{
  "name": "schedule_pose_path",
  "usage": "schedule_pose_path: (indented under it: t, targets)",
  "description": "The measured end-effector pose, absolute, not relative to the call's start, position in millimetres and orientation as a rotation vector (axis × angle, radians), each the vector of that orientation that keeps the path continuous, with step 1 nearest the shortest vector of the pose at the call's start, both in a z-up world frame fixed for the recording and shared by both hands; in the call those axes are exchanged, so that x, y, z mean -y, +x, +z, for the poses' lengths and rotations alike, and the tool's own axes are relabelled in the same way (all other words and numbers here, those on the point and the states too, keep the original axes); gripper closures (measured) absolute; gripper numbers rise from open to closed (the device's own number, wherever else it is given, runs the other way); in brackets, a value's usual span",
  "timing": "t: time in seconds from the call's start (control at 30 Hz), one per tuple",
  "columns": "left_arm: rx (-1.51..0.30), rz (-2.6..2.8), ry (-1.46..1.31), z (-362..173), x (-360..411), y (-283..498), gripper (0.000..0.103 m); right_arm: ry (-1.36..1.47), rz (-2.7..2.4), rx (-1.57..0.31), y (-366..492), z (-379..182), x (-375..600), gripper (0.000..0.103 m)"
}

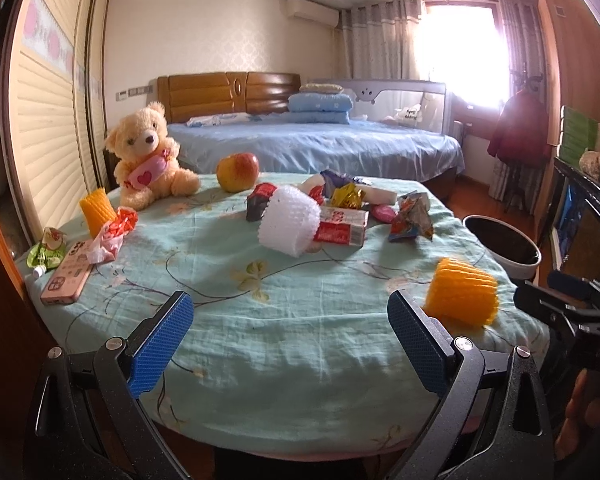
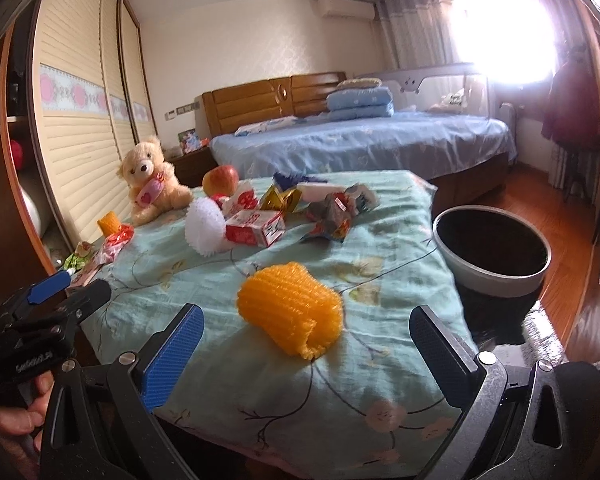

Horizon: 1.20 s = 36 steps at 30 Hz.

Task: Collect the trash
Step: 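Reach both grippers toward the table items, then grasp the white foam net with the left gripper while the right grasps the yellow foam net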

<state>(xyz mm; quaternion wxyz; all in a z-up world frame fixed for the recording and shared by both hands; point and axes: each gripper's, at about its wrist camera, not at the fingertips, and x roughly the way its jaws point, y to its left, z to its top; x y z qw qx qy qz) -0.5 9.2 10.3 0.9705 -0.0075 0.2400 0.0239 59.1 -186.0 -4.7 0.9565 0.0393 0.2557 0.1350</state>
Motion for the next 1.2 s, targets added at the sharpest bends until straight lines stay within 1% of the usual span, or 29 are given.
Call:
schedule_pose_path:
  t: [0.2,0.43,0.5,0.7,0.73,0.77,0.8,0.83,0.87,0.9,0.93,0.97,1.0,1.03,1.1,1.13,1.2]
  targets:
    - [-0.539,0.063,-0.002,2,-17,30,0.003,0.118,0.274,-0.642,79,-19,185,0.0]
    - [-0.602,0.069,0.005,-9,-25,75,0.003,0.14,0.282,-0.719,104,-32,183,0.001]
    - [-0.614,0.072,0.009,-10,-26,89,0.003,0.126,0.282,-0.729,111,-36,181,0.003]
    - [-0.658,0.084,0.015,-17,-31,132,0.003,0.134,0.31,-0.778,125,-45,174,0.013]
    - [-0.67,0.084,0.006,-19,-32,140,0.004,0.126,0.31,-0.784,127,-46,173,0.018]
    - [-0.678,0.083,-0.001,-20,-33,146,0.004,0.118,0.311,-0.779,127,-45,172,0.028]
    - [-0.685,0.08,-0.005,-20,-34,151,0.005,0.114,0.319,-0.776,128,-44,171,0.035]
    - [-0.689,0.077,-0.007,-22,-33,157,0.009,0.114,0.33,-0.78,130,-43,171,0.049]
    - [-0.696,0.076,-0.004,-23,-32,163,0.013,0.121,0.333,-0.781,131,-42,171,0.052]
    - [-0.706,0.072,-0.002,-25,-31,168,0.02,0.118,0.328,-0.781,134,-41,172,0.054]
    - [-0.718,0.067,-0.002,-27,-30,175,0.03,0.127,0.331,-0.78,136,-39,173,0.058]
    - [-0.735,0.063,-0.005,-30,-30,180,0.036,0.143,0.332,-0.781,137,-38,176,0.059]
    - [-0.752,0.054,-0.014,-32,-31,184,0.051,0.148,0.331,-0.783,140,-38,178,0.06]
    - [-0.772,0.036,-0.034,-33,-33,188,0.063,0.156,0.329,-0.787,142,-38,180,0.061]
    - [-0.784,0.022,-0.058,-35,-36,191,0.072,0.174,0.325,-0.788,143,-37,185,0.061]
    - [-0.785,0.018,-0.063,-35,-36,191,0.081,0.18,0.323,-0.789,144,-37,186,0.061]
    - [-0.787,0.012,-0.063,-35,-36,189,0.087,0.188,0.318,-0.79,146,-36,190,0.062]
